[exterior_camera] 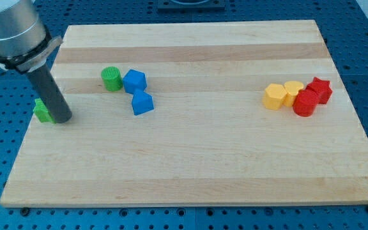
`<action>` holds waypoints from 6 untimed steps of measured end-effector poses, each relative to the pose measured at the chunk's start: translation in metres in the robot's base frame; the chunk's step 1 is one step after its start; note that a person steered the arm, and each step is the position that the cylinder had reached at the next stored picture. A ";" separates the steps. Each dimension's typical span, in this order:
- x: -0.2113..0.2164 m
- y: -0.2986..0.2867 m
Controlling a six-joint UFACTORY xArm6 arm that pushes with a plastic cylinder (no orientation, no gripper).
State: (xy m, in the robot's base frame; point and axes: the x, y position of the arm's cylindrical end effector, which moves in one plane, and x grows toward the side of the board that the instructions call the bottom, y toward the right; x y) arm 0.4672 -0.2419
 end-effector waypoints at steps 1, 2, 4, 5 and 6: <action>-0.002 0.001; -0.007 0.001; 0.087 -0.062; 0.087 -0.063; 0.072 -0.063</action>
State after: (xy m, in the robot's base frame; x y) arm 0.5391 -0.3050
